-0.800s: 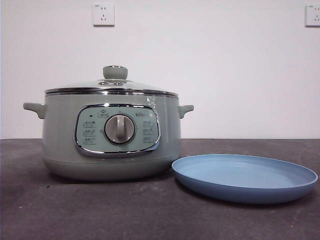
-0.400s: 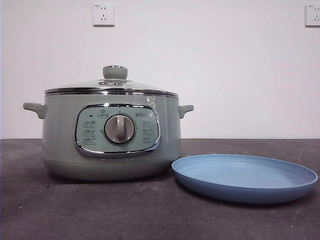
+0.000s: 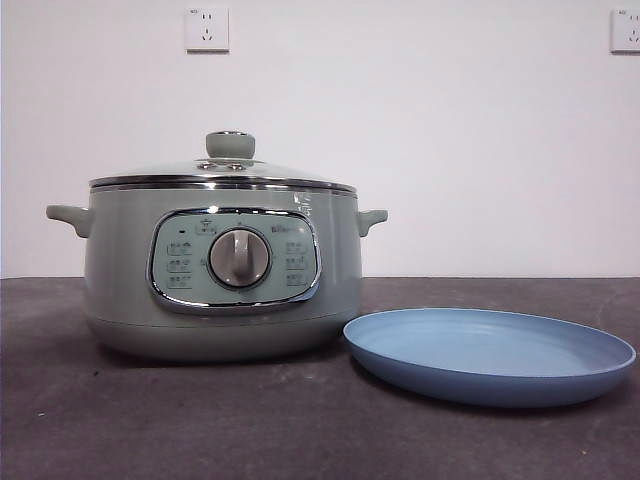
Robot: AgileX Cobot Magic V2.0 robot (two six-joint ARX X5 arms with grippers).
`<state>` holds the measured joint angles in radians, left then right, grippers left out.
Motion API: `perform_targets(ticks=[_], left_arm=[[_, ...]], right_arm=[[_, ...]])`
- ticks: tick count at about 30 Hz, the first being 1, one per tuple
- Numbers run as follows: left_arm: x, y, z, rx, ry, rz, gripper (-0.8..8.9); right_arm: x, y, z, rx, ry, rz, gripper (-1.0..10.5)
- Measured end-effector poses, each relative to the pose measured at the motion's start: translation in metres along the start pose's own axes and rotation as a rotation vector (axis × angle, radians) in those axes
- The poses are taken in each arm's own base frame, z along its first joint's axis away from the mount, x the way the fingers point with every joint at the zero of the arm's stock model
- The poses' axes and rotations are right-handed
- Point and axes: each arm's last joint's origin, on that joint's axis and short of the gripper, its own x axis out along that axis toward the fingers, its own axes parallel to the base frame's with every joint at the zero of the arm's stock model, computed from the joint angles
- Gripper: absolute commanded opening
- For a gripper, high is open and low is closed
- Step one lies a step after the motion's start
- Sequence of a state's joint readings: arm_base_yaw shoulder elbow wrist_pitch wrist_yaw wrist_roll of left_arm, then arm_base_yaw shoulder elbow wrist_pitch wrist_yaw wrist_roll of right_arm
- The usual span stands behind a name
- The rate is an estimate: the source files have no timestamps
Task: Take the potato out from the steamer,put the potato on the plate,close the lid
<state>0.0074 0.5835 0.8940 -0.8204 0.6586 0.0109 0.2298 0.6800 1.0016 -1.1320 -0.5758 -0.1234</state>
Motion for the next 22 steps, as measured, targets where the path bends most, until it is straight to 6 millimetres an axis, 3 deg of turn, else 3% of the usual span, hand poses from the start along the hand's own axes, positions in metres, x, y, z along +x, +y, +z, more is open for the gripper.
perform_targets(ticks=[9,17,22], left_arm=[[0.038,0.015,0.057,0.042,-0.003,-0.056,5.22],[0.106,0.022,0.095,0.091,0.084,-0.029,5.22],[0.149,0.024,0.106,0.141,0.150,0.004,5.22]], right_arm=[[0.004,-0.003,0.002,0.014,0.020,0.003,6.3],[0.007,-0.005,0.004,0.021,0.031,0.004,6.3],[0.007,-0.005,0.004,0.021,0.032,0.004,6.3]])
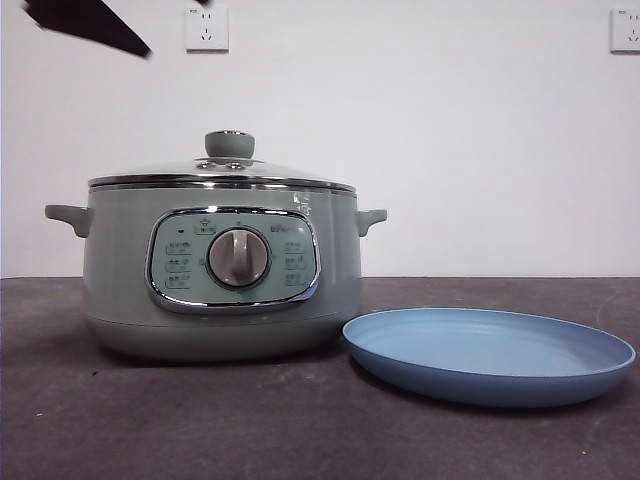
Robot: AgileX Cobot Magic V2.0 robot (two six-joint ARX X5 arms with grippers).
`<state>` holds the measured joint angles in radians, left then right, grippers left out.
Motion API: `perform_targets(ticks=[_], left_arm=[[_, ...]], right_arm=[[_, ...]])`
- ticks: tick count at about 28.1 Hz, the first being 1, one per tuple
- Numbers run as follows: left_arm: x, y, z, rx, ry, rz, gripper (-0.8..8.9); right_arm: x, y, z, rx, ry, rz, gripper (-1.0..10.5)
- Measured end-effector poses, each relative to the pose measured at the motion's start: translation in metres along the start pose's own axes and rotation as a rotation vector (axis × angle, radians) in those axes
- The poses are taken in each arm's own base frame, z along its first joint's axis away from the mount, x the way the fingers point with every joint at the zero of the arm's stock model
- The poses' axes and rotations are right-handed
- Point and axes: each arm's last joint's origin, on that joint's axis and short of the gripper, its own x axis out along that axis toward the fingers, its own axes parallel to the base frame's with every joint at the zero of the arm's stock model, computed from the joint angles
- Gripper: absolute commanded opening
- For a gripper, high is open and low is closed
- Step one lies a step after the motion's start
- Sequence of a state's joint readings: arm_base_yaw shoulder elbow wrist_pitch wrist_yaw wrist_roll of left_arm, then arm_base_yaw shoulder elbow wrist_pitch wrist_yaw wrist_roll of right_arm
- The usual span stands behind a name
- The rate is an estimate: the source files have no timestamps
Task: Take the potato out from the steamer,put the potato on the plate,close the lid
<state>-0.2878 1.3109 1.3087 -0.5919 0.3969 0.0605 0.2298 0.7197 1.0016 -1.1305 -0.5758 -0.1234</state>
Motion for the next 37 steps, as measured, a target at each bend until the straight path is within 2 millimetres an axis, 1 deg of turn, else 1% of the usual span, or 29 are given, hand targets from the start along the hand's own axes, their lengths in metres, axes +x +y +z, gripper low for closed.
perform_targets(ticks=[6,8,10,13,15,18,19,23,24,26,28,29,30,37], left_arm=[[0.046,0.003,0.003,0.039,0.044,0.019,5.22],[0.059,0.004,0.002,0.051,0.057,0.034,5.22],[0.075,0.005,-0.003,0.062,0.086,0.054,5.22],[0.090,0.006,-0.009,0.073,0.128,0.066,5.21],[0.093,0.005,-0.010,0.079,0.136,0.088,5.08],[0.093,0.004,-0.010,0.089,0.137,0.094,3.32],[0.094,0.003,-0.010,0.091,0.140,0.093,3.05],[0.094,0.002,-0.012,0.087,0.164,0.090,3.04],[0.094,0.001,-0.012,0.087,0.165,0.089,2.86],[0.094,0.001,-0.012,0.087,0.164,0.090,2.02],[0.094,0.002,-0.012,0.091,0.163,0.091,1.44],[0.094,0.002,-0.012,0.093,0.164,0.091,0.88],[0.094,0.002,-0.012,0.093,0.164,0.091,0.03],[0.094,0.002,-0.012,0.089,0.158,0.091,-0.08]], right_arm=[[0.000,0.000,0.000,0.000,0.000,0.000,6.3],[0.000,0.000,0.000,0.000,0.000,-0.001,6.3],[0.000,0.000,0.000,0.000,0.000,-0.001,6.3],[0.000,0.000,0.000,0.000,0.000,-0.001,6.3],[0.000,0.000,0.000,0.000,-0.001,-0.001,6.3],[0.000,0.000,0.000,0.000,-0.001,-0.002,6.3],[0.000,0.000,0.000,0.000,-0.001,-0.002,6.3],[0.000,0.000,0.000,0.000,-0.001,-0.002,6.3],[0.000,0.000,0.000,-0.001,-0.001,-0.002,6.3],[0.000,0.000,0.000,-0.002,-0.003,-0.003,6.3],[0.000,0.000,0.001,-0.004,-0.006,-0.003,6.3],[0.000,0.000,0.001,-0.004,-0.007,-0.003,6.3],[0.000,0.000,0.001,-0.004,-0.007,-0.003,6.3],[0.000,0.000,0.002,-0.011,-0.017,-0.004,6.3]])
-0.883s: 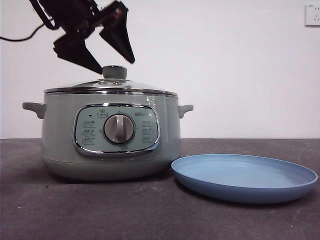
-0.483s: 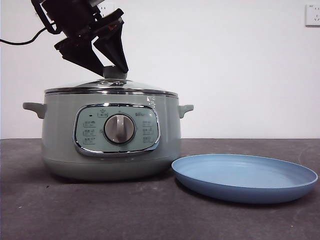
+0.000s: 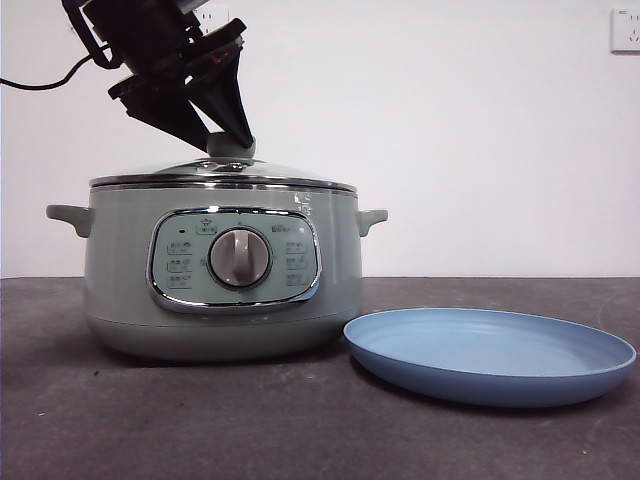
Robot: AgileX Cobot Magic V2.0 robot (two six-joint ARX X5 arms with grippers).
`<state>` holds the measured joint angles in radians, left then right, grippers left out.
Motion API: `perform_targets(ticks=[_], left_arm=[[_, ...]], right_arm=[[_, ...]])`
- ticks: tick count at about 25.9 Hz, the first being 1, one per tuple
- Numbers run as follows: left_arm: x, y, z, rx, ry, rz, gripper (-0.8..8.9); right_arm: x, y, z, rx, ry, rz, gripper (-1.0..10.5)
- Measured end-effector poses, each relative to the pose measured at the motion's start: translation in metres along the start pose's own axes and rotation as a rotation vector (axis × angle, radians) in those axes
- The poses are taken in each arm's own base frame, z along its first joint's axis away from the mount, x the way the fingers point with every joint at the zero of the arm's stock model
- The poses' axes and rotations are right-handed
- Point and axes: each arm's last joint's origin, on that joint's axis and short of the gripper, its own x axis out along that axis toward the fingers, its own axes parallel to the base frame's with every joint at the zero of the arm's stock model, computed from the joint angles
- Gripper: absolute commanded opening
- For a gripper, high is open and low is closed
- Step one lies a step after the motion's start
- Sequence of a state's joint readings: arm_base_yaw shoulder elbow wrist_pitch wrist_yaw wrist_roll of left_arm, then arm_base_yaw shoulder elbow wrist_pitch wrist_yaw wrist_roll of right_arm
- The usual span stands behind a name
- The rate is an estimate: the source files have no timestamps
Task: Take the potato out from the steamer,put the potato on the plate,close the lid
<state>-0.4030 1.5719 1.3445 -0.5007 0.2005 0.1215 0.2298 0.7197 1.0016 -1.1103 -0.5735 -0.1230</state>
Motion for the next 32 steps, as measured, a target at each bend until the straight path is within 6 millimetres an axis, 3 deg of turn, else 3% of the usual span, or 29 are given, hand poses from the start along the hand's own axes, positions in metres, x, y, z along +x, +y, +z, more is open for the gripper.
perform_targets(ticks=[5,13,17,20,27,32], left_arm=[[-0.013,-0.002,0.003,-0.008,-0.030,0.005,-0.08],[-0.089,-0.016,0.009,-0.010,-0.160,0.063,-0.08],[-0.153,-0.021,-0.005,-0.029,-0.204,0.128,-0.08],[-0.182,-0.022,-0.018,-0.049,-0.217,0.162,-0.08],[-0.238,-0.034,-0.052,-0.086,-0.216,0.232,-0.08],[-0.263,-0.044,-0.072,-0.094,-0.220,0.271,-0.08]], right_arm=[[0.003,-0.002,0.007,0.003,-0.035,-0.004,6.3],[0.027,-0.016,0.030,0.010,-0.050,0.020,6.3],[0.058,-0.015,0.052,-0.031,-0.058,0.114,6.3],[0.077,-0.012,0.069,-0.065,-0.056,0.147,6.3],[0.132,0.003,0.117,-0.127,-0.004,0.164,6.3],[0.179,0.012,0.150,-0.175,0.035,0.144,6.3]])
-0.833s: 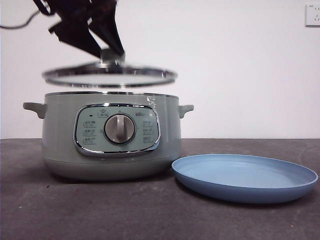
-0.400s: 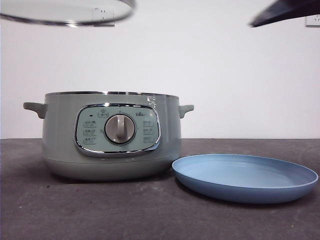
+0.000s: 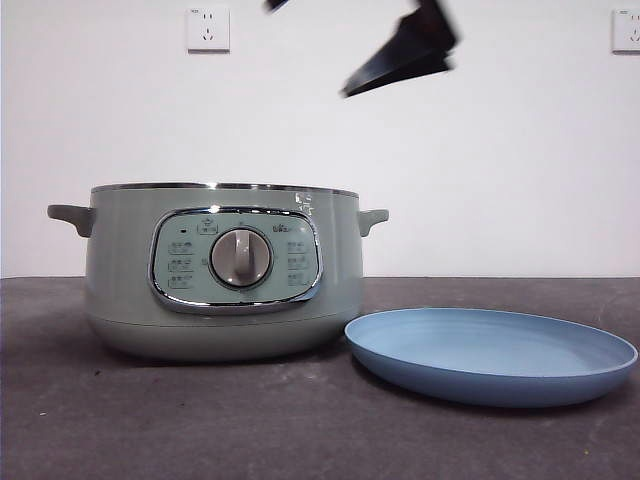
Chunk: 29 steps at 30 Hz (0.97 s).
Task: Take the potato out from the steamer,put the potato on the plate,close the lid
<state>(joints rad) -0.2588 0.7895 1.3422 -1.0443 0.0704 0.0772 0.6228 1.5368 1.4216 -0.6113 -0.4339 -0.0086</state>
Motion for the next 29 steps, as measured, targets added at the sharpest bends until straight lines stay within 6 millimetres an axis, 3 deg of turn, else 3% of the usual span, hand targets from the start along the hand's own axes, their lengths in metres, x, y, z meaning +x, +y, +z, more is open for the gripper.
perform_targets(ticks=[8,16,26,29], left_arm=[[-0.025,-0.003,-0.014,-0.026,-0.019,0.003,-0.08],[-0.026,-0.003,-0.016,-0.038,0.000,0.000,-0.08],[-0.025,-0.003,-0.015,-0.038,0.003,-0.001,-0.09],[-0.025,-0.003,-0.015,-0.038,0.003,-0.001,-0.09]], right_arm=[[0.077,-0.006,0.035,-0.097,0.053,-0.093,6.3],[0.134,-0.027,0.023,-0.116,0.117,-0.160,6.3],[0.166,-0.038,0.004,-0.100,0.197,-0.155,6.2],[0.169,-0.039,0.001,-0.097,0.208,-0.154,5.0]])
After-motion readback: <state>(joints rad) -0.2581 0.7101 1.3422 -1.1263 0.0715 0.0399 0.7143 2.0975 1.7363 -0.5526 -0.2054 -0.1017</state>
